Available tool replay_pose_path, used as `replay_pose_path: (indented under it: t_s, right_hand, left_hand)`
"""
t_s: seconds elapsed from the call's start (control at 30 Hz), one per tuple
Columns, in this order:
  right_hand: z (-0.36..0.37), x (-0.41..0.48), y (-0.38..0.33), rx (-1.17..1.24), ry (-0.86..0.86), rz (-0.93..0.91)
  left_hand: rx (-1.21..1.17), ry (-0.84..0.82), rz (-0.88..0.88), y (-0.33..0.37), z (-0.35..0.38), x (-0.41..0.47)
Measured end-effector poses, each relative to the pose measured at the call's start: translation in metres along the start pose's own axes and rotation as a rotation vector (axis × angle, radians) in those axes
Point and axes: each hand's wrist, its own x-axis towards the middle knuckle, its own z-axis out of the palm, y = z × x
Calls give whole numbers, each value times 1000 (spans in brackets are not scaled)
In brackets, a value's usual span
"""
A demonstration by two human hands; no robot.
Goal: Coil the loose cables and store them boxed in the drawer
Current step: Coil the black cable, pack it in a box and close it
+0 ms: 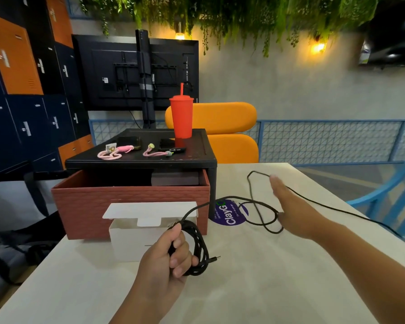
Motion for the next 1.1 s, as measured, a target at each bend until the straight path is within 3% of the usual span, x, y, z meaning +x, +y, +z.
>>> replay_pose_path:
  t_s: [0.1, 0.27, 0.37, 0.5, 0.57, 0.63, 0.7, 0.8, 0.97, 1.1]
  right_hand:
    - [16, -9, 0, 7, -176, 46]
    - [40, -20, -3, -62, -231, 203]
    - [46, -23, -1, -114, -166, 129]
    - [36, -34, 5, -106, -266, -29]
    - [31, -39, 9, -48, -165, -100]
    - [18, -44, 11, 114, 62, -108]
    - [-5, -47, 0, 351, 283, -23]
    - [-44, -39, -19, 891, 490, 242]
    - [-85, -36, -6, 1355, 886, 267]
    - [-81, -24, 40, 1373, 966, 690]
  left_hand:
    - [3, -1, -8, -1, 1, 0]
    - [11, 9, 4, -1, 1, 0]
    - [-3, 10, 6, 0, 1, 0]
    - [0, 14, 14, 0, -1, 1]
    - [3, 20, 18, 0, -2, 2]
    - [1, 22, 30, 1, -2, 2]
    - [-4, 19, 45, 2, -1, 1]
    - [-9, 25, 56, 3, -2, 0]
    - [-79, 84, 104, 6, -5, 1]
    - [-231, 66, 262, 25, -12, 3]
